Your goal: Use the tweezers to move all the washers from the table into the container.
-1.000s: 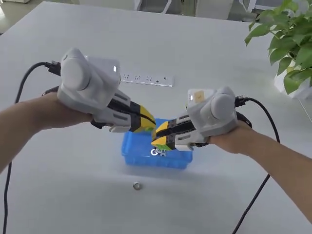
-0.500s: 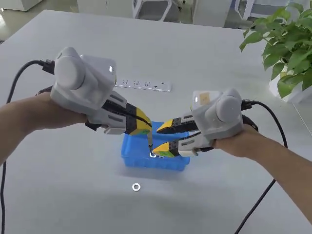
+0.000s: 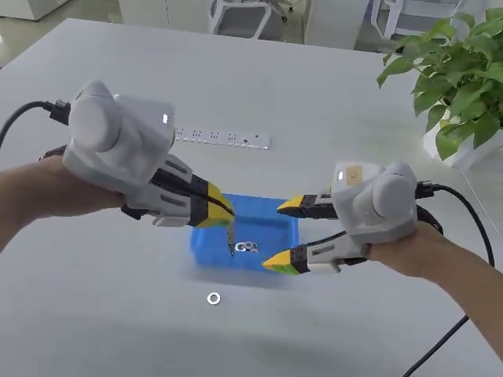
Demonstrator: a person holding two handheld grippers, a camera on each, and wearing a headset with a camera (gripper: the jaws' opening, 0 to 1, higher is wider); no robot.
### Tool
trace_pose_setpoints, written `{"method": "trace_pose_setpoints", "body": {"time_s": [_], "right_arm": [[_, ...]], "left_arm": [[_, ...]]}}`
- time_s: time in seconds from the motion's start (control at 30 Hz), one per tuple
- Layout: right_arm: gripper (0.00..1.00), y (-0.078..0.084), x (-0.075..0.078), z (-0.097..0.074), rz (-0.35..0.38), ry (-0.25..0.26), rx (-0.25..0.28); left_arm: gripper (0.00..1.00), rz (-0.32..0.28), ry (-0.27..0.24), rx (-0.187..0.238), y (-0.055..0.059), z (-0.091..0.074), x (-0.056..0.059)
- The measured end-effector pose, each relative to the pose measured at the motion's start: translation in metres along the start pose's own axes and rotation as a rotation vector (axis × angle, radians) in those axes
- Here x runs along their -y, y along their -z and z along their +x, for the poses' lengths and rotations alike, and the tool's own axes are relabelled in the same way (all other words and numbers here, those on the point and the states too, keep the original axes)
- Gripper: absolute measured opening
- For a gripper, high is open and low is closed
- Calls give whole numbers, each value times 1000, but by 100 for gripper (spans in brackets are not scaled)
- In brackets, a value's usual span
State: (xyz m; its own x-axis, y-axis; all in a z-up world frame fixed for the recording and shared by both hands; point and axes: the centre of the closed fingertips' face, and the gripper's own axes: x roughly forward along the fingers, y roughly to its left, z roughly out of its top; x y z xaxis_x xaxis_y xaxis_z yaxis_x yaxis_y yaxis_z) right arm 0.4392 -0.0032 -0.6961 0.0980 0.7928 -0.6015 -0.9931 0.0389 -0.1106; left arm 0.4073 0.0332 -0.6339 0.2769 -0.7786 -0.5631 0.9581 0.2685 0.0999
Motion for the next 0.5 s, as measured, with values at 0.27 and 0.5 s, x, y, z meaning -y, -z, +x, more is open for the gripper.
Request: {"method": "trace_pose_setpoints", "body": {"time_s": [0.27, 0.5], "right_arm": [[69, 10, -4, -11, 29, 50, -1], [80, 16, -6, -18, 53, 86, 7]], "left_arm": [[3, 8, -2, -2, 7, 1, 10], [3, 0, 6, -10, 17, 3, 17]]}}
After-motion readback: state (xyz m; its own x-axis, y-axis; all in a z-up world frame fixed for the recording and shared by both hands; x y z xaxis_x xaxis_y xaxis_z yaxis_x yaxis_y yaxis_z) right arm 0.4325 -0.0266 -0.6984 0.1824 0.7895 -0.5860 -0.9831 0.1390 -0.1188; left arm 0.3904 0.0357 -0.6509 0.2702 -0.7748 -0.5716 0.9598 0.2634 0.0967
